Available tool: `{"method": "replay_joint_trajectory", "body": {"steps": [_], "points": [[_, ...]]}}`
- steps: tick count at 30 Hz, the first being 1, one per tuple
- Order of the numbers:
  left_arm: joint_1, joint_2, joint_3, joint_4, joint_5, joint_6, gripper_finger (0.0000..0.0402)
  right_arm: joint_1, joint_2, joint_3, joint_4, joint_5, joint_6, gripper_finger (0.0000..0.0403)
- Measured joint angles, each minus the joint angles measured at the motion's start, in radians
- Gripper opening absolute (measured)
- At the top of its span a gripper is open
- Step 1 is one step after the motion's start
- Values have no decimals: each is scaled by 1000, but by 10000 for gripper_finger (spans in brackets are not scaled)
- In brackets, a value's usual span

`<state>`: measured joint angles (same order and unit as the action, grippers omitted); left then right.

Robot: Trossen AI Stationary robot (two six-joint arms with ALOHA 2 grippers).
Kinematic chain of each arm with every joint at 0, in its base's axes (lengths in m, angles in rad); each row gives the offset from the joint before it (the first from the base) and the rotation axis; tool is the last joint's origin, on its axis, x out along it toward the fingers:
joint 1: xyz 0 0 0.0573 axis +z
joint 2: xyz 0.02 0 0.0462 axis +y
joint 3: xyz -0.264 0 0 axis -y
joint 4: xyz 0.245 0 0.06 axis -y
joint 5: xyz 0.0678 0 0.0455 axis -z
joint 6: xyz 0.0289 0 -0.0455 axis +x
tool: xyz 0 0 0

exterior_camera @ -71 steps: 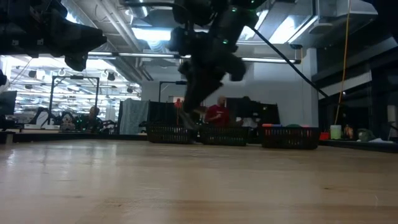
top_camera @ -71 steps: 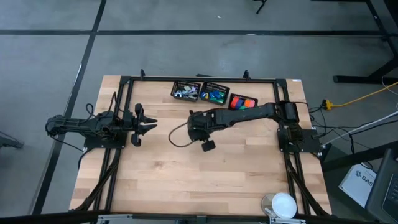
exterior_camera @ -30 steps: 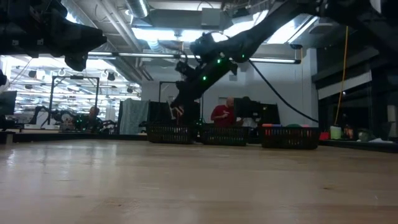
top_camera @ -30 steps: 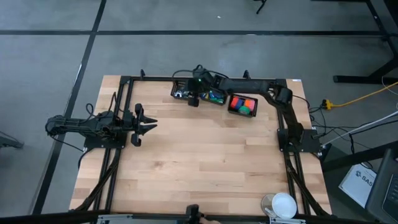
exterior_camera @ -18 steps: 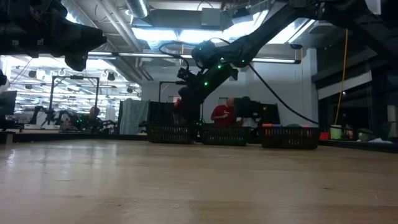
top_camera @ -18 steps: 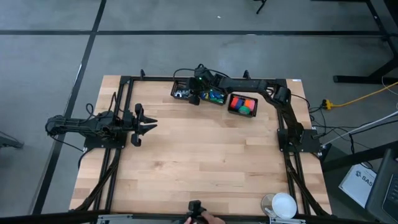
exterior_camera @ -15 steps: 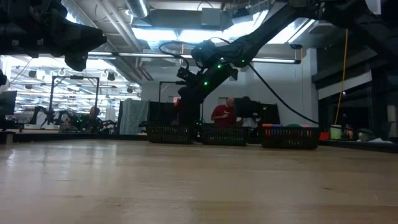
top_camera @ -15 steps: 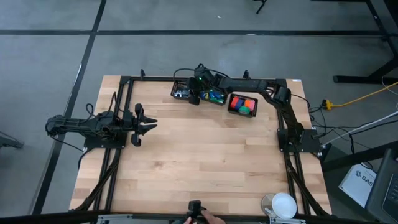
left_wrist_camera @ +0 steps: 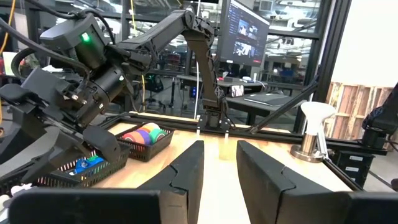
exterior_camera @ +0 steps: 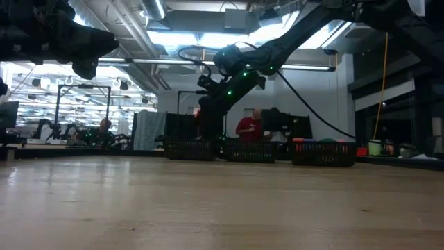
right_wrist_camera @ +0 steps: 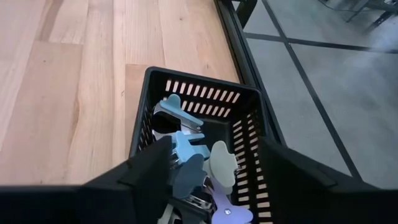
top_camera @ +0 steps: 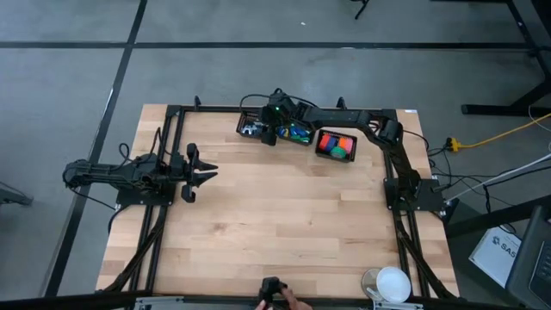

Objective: Pick and place Stapler, Stapler remover, tape
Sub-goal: Return to Home Position

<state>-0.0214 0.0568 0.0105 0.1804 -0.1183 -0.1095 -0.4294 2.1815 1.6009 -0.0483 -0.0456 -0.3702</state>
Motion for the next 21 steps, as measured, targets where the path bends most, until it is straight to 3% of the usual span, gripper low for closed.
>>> {"method": "replay_joint_trajectory", "body": {"steps": [8,13,21], "points": [[0,0,0,0,0,0,91,0,-16,-1,-3,10,-7,295],[0,0,0,0,0,0,91,11,-42,-1,-19,34,-4,299],[0,0,0,0,0,0,91,50,-140,-23,-190,34,51,299]]}}
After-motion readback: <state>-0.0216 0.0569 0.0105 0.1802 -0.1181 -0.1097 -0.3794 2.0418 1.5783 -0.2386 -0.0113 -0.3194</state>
